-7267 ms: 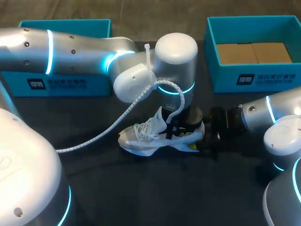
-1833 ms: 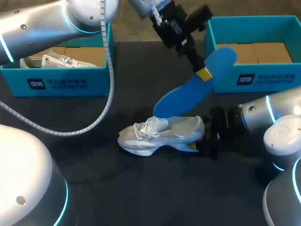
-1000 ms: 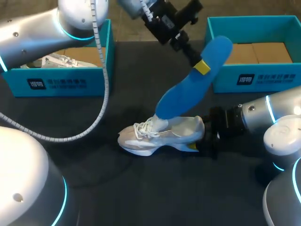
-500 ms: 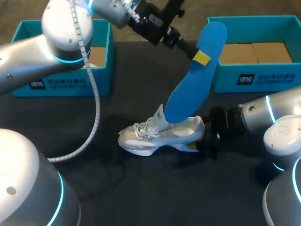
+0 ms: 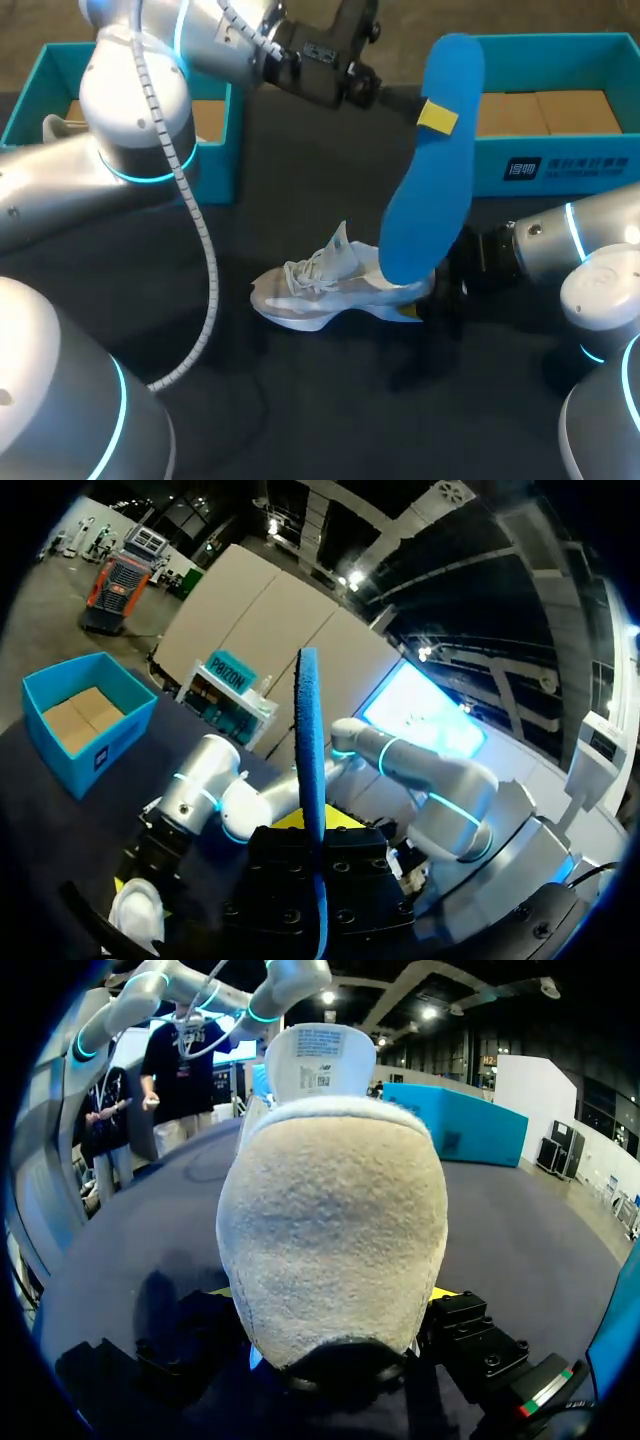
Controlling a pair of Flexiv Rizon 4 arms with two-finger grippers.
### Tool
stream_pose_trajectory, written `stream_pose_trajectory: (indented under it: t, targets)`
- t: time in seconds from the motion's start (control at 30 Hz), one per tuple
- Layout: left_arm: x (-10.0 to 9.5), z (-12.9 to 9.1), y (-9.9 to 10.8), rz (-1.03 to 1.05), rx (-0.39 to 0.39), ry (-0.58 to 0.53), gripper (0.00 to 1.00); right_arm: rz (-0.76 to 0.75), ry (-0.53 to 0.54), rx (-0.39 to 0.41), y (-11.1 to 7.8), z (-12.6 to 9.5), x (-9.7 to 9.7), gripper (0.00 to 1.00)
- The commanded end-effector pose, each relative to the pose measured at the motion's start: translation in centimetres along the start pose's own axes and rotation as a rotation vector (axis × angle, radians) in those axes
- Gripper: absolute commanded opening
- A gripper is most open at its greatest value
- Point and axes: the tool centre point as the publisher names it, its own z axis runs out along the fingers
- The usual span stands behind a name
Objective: Take the shoe out of the shoebox, open the shoe tongue, remove and reinsert the insole, then place the shoe into the shoebox
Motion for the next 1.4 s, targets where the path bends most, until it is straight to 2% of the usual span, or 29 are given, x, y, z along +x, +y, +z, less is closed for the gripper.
stream_pose_trajectory:
  t: [0.03, 0.17, 0.3, 0.6, 0.93, 1.4]
  targets:
    - [0.9, -0.3, 1.0, 0.004, 0.112, 0.008, 0.00, 0.000, -0.002, 0.003, 0.0, 0.1, 0.1, 0.00]
    - [2.1, -0.6, 1.6, -0.008, 0.172, 0.000, 0.00, 0.000, -0.002, 0.003, 0.0, 0.1, 0.1, 0.00]
    - [3.0, -0.6, 2.5, -0.002, 0.182, -0.035, 0.00, 0.000, -0.002, 0.003, 0.0, 0.1, 0.1, 0.00]
    - [4.5, -0.5, 4.1, -0.016, 0.219, -0.037, 0.00, 0.000, -0.002, 0.003, 0.0, 0.1, 0.1, 0.00]
    - [6.4, -0.3, 4.7, -0.073, 0.264, 0.012, 0.00, 0.000, -0.002, 0.003, 0.0, 0.1, 0.1, 0.00]
    - [6.1, -0.2, 5.7, -0.122, 0.267, 0.013, 0.00, 0.000, -0.002, 0.003, 0.0, 0.1, 0.1, 0.00]
